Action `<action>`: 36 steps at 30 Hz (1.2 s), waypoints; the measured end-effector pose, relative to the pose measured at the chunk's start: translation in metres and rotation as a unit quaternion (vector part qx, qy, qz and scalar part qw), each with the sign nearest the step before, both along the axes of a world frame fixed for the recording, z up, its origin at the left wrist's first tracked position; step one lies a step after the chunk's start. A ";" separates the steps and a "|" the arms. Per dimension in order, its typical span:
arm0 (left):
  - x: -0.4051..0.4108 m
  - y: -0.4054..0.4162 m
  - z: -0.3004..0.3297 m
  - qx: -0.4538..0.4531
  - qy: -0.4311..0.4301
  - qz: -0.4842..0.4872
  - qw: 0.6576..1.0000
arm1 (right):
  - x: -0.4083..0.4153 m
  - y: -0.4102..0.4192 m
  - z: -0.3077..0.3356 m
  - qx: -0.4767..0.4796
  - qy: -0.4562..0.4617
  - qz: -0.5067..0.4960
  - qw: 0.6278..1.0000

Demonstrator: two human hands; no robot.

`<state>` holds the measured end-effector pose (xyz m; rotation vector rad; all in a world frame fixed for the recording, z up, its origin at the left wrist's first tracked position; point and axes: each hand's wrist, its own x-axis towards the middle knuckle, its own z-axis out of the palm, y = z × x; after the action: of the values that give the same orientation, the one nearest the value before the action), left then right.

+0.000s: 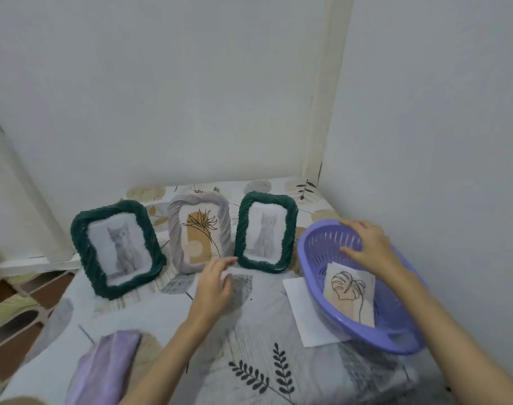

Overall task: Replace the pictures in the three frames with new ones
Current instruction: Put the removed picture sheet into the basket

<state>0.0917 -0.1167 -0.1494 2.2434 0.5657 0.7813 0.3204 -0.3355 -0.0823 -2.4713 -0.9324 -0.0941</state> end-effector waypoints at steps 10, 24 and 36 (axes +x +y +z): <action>0.053 -0.099 -0.019 -0.177 0.210 0.011 0.962 | -0.003 -0.102 -0.016 0.097 0.250 -0.152 0.951; 0.088 -0.143 -0.007 -0.213 0.239 0.041 0.946 | 0.008 -0.123 0.016 0.234 0.289 -0.176 0.911; 0.027 -0.093 0.023 -0.251 0.008 0.107 0.962 | -0.013 -0.123 -0.001 0.189 0.316 -0.140 0.919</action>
<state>0.1188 -0.2094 -0.1262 1.7408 0.9132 0.6351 0.3070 -0.4583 -0.0835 -2.0421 -0.2484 0.3757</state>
